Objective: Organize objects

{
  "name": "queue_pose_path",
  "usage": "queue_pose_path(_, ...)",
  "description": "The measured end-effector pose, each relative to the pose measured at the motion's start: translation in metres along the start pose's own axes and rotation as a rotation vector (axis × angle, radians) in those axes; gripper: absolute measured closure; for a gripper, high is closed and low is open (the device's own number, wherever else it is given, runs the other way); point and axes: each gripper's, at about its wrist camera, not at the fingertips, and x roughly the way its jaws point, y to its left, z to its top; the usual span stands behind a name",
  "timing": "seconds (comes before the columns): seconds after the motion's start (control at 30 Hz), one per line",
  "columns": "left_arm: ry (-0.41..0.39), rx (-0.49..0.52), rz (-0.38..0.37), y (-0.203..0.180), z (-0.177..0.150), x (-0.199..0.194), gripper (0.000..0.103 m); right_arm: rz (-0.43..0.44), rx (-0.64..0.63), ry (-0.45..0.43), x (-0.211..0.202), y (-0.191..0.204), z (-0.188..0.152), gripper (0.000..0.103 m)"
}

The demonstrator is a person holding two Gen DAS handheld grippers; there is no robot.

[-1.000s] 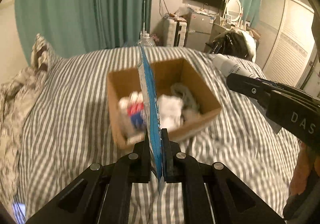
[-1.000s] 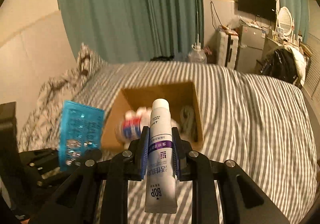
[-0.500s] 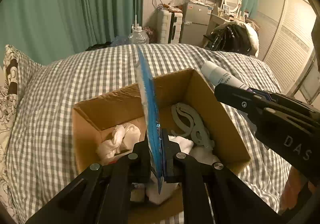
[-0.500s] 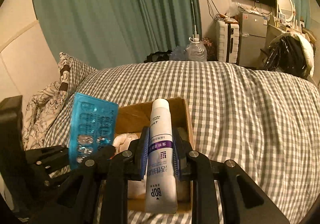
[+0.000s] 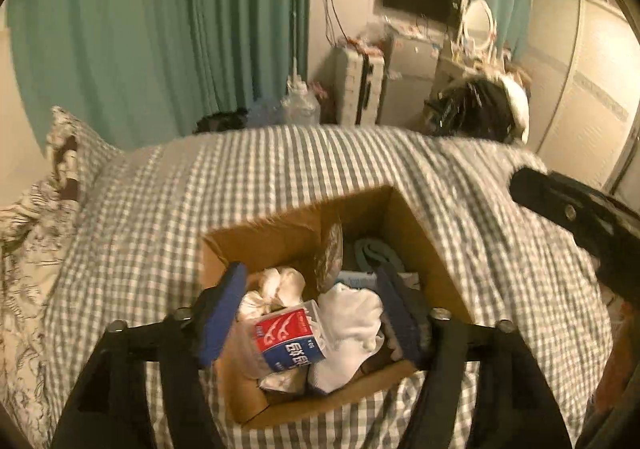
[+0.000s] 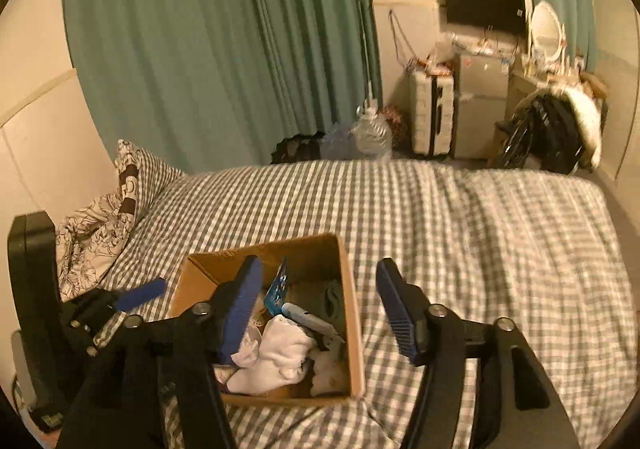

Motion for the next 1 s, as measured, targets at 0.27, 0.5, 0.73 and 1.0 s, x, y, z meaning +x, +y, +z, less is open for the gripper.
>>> queue_pose_path(0.27, -0.15, -0.034, 0.013, 0.007, 0.009, -0.095, 0.02, -0.038, -0.05, -0.121, -0.092, 0.022, 0.006, 0.023)
queue_pose_path(0.5, -0.257, -0.064, 0.062, 0.018, -0.001, -0.15, 0.002, -0.052, -0.097, -0.207, -0.142, 0.034, -0.004, 0.009)
queue_pose_path(0.73, -0.333, -0.109, 0.117, 0.019, -0.028, -0.17, 0.0, -0.117, -0.12, -0.283, -0.154, 0.021, -0.033, 0.0)
queue_pose_path(1.0, -0.357, -0.126, 0.198, 0.008, -0.068, -0.145, 0.0, -0.161, -0.135, -0.314, -0.126, 0.003, -0.077, 0.0)
